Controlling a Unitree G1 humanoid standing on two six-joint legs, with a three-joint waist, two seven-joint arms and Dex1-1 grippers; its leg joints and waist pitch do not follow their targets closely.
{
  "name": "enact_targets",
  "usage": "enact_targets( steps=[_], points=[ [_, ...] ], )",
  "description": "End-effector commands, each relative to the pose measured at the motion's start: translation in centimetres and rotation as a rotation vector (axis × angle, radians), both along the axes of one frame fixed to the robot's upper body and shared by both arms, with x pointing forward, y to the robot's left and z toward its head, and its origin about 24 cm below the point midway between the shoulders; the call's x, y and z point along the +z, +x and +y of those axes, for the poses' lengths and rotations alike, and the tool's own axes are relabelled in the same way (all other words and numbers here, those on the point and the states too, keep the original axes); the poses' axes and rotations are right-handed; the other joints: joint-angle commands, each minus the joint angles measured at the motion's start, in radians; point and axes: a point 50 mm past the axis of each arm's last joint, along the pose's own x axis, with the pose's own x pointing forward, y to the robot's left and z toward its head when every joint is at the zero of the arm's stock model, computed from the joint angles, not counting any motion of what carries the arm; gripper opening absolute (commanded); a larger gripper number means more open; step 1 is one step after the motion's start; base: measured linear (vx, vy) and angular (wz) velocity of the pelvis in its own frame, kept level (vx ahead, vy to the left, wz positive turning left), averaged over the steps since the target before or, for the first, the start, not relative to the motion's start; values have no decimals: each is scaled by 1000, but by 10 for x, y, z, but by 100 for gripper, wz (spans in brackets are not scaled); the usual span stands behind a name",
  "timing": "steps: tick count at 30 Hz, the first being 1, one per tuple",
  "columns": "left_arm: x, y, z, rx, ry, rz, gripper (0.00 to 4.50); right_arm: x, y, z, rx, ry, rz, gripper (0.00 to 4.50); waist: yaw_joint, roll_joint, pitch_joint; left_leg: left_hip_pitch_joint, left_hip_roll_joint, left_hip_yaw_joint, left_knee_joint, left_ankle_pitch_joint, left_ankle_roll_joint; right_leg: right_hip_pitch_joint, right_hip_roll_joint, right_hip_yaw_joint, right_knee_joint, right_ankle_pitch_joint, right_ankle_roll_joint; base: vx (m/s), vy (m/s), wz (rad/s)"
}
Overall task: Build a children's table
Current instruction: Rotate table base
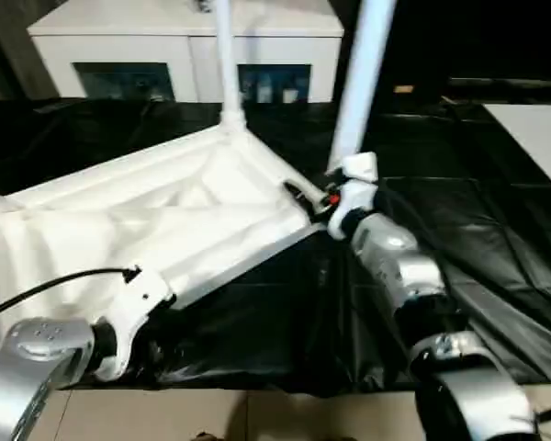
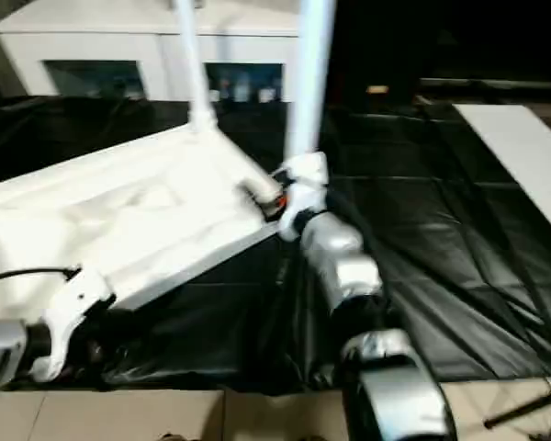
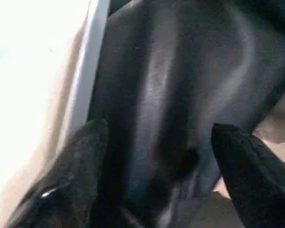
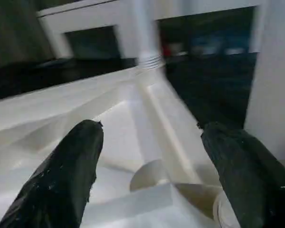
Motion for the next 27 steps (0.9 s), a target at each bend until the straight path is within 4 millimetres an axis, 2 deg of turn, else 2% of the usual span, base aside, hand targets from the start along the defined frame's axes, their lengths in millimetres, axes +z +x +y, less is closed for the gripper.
enact_targets(
  steps=[1, 3, 4, 5, 6, 7, 10, 11, 12, 13, 15, 16, 18, 19, 23, 24, 27],
  points=[
    [2, 0, 5, 23, 19, -7, 408, 4, 5, -27, -127, 6, -17, 373, -7, 24, -71, 30, 43, -20, -76, -288, -33, 31, -34, 42, -51, -167, -220, 0, 0, 0],
    [2, -2, 3, 16, 10, -3, 437, 5, 7, -38, -169, -1, -21, 373, -6, 22, -71, 26, 42, -21, -75, -277, -25, 36, -36, 41, -50, -164, -219, 0, 0, 0],
    [2, -2, 2, 11, 6, -1, 437, 6, 8, -47, -200, -9, -22, 373, -6, 22, -71, 25, 42, -21, -75, -276, -23, 37, -36, 41, -50, -167, -218, 0, 0, 0],
    [2, -3, 2, 8, 6, -1, 440, 7, 9, -56, -230, -17, -26, 373, -6, 25, -71, 27, 42, -21, -74, -287, -25, 35, -36, 39, -51, -182, -218, 0, 0, 0],
    [2, -3, 2, 8, 6, -1, 447, 7, 9, -56, -230, -17, -26, 373, -4, 23, -69, 30, 41, -19, -73, -308, -28, 33, -35, 40, -54, -202, -217, 0, 0, 0],
    [2, -3, 1, 9, 5, -1, 447, 9, 10, -66, -260, -23, -29, 373, -3, 27, -68, 33, 42, -20, -73, -326, -30, 31, -35, 40, -56, -221, -213, 0, 0, 0],
    [1, -1, 0, 9, 6, -9, 447, 11, 10, -82, -306, -39, -34, 373, -4, 22, -65, 31, 41, -21, -73, -356, -33, 32, -36, 39, -61, -259, -206, 0, 0, 0],
    [2, 1, 0, 7, 6, -22, 447, 13, 10, -93, -336, -50, -36, 373, -6, 21, -66, 27, 40, -23, -73, -358, -31, 36, -37, 38, -61, -277, -199, 0, 0, 0],
    [2, 1, 0, 7, 5, -23, 447, 13, 10, -94, -338, -51, -36, 373, -5, 21, -66, 30, 40, -22, -71, -358, -29, 34, -38, 38, -64, -291, -195, 0, 0, 0],
    [4, 4, -1, 9, -4, -43, 447, 14, 9, -107, -372, -68, -39, 373, -5, 17, -66, 30, 39, -21, -69, -350, -24, 33, -38, 39, -64, -292, -194, 0, 0, 0],
    [5, 6, -1, 7, -17, -70, 447, 16, 8, -117, -399, -82, -42, 373, -2, 18, -66, 31, 39, -19, -66, -345, -17, 31, -38, 39, -67, -301, -197, 0, 0, 0],
    [6, 6, -2, 4, -22, -84, 447, 17, 8, -120, -411, -87, -43, 373, -2, 19, -66, 30, 39, -21, -66, -343, -16, 32, -38, 38, -67, -304, -197, 0, 0, 0],
    [10, 10, -4, 5, -58, -138, 447, 20, 7, -131, -445, -102, -46, 373, -5, 13, -68, 20, 39, -23, -67, -325, -9, 40, -39, 35, -64, -302, -195, 0, 0, 0],
    [10, 10, -5, 7, -68, -149, 447, 21, 7, -133, -453, -105, -46, 373, -4, 14, -70, 21, 39, -22, -64, -313, -6, 40, -39, 36, -62, -288, -197, 0, 0, 0],
    [17, 12, -8, -2, -152, -215, 447, 23, 8, -138, -456, -121, -53, 373, -7, 12, -74, 15, 39, -22, -59, -277, 8, 42, -38, 34, -54, -242, -212, 0, 0, 0],
    [18, 11, -7, 4, -187, -217, 447, 24, 9, -132, -416, -117, -62, 373, -7, 12, -75, 11, 38, -19, -55, -252, 19, 43, -38, 34, -51, -210, -223, 0, 0, 0],
    [12, -1, 1, 9, -243, -144, 447, 21, 11, -107, -261, -125, -86, 373, -14, 7, -71, 6, 39, -21, -57, -276, 34, 44, -39, 32, -54, -260, -220, 0, 0, 0]
  ],
)
